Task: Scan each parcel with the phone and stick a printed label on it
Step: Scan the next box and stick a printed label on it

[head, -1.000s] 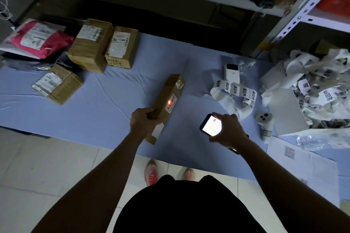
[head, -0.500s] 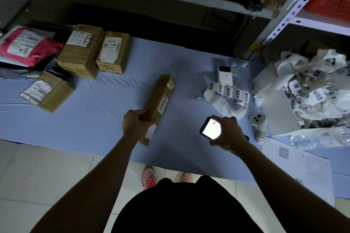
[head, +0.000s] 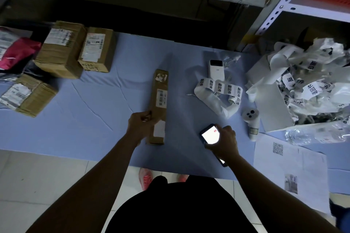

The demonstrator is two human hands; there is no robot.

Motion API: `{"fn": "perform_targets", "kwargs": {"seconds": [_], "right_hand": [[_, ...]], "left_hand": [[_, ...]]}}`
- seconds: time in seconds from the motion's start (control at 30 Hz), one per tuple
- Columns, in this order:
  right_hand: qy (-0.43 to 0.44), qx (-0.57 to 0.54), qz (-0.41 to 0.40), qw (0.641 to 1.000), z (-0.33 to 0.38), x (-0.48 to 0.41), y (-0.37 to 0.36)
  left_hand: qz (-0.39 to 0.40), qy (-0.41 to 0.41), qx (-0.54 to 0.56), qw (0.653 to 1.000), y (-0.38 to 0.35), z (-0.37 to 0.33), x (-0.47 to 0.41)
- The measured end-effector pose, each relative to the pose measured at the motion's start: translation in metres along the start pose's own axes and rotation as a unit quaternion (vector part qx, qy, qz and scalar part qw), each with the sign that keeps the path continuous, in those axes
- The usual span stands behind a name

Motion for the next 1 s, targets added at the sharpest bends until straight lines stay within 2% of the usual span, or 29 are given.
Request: {"fn": "perform_targets", "kwargs": {"seconds": [0.17, 0.2, 0.33, 0.4, 0.53, 0.77, 1.0], "right_hand": [[-0.002, 0.068, 0.016, 0.998, -0.009, -0.007, 0.001], [0.011, 0.080, -0.009, 0.997, -0.009, -0.009, 0.006], [0.105, 0.067, -0.198, 0.972, -0.001, -0.035, 0.035], [0.120, 0.113, -0.168, 0.972, 0.002, -0.055, 0.049], [0.069, 0.124, 0.003, 0.990, -0.006, -0.086, 0.052], [0.101, 0.181, -0.022, 0.978, -0.004, -0.094, 0.049], [0.111, 0.173, -0.003, 0.979, -0.001, -0.073, 0.023]], "left_hand": [[-0.020, -0.015, -0.060, 0.998, -0.012, -0.011, 0.006], [-0.025, -0.016, -0.068, 0.997, -0.013, -0.013, 0.006], [-0.056, -0.028, -0.109, 0.992, -0.016, -0.020, 0.007], [-0.080, -0.022, -0.116, 0.990, -0.018, -0.025, 0.008], [-0.128, -0.022, -0.130, 0.983, -0.019, -0.042, 0.016], [-0.157, -0.078, -0.178, 0.968, -0.028, -0.073, 0.025], [-0.124, -0.087, -0.168, 0.974, -0.046, -0.074, 0.035]]}}
Point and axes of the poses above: each hand's wrist, its own x-axis away from the middle knuckle, its own y-axis out of the back of the hand, z = x × y, the point moved 1 cm from there along -x, towards the middle knuckle, and after that the axes turned 11 degrees about y, right-handed, at the moved point
